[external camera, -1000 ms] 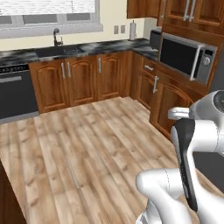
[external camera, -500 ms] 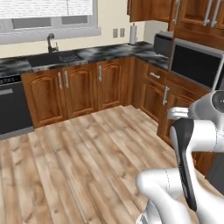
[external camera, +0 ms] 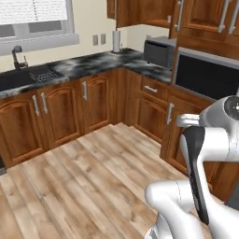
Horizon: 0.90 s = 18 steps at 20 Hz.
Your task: Retrieve the tupperware and aluminum foil from the cabinet and place them on the dining counter near the plate with lemon and kebab skewer to prepare for storing leftovers.
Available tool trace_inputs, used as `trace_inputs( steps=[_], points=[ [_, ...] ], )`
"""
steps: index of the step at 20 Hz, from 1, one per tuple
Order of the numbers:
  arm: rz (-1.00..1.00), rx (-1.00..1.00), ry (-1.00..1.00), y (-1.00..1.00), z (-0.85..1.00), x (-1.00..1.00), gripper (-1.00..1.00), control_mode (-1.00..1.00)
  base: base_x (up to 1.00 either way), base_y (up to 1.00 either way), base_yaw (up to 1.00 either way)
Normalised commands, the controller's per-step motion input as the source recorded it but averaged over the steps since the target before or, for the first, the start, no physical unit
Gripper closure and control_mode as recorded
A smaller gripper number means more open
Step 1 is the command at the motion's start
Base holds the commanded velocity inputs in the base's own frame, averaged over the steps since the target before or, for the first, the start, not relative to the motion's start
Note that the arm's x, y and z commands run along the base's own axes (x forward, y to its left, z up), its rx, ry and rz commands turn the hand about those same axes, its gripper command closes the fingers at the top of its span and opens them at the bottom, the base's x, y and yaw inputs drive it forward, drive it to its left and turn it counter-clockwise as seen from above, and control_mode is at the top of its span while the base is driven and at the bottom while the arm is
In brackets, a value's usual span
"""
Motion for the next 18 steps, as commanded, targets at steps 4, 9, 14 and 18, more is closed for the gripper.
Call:
trace_inputs(
  steps=[4,9,14,18],
  points=[
    [0.0,0.0,0.0,0.0,0.0,0.0,-1.0,1.0,1.0,0.26,-0.37],
    [0.0,0.0,0.0,0.0,0.0,0.0,-1.0,1.0,1.0,0.39,-0.39],
    [0.0,0.0,0.0,0.0,0.0,0.0,-1.0,1.0,1.0,0.45,-0.38],
    [0.0,0.0,0.0,0.0,0.0,0.0,-1.0,1.0,1.0,0.57,-0.34]
  ],
)
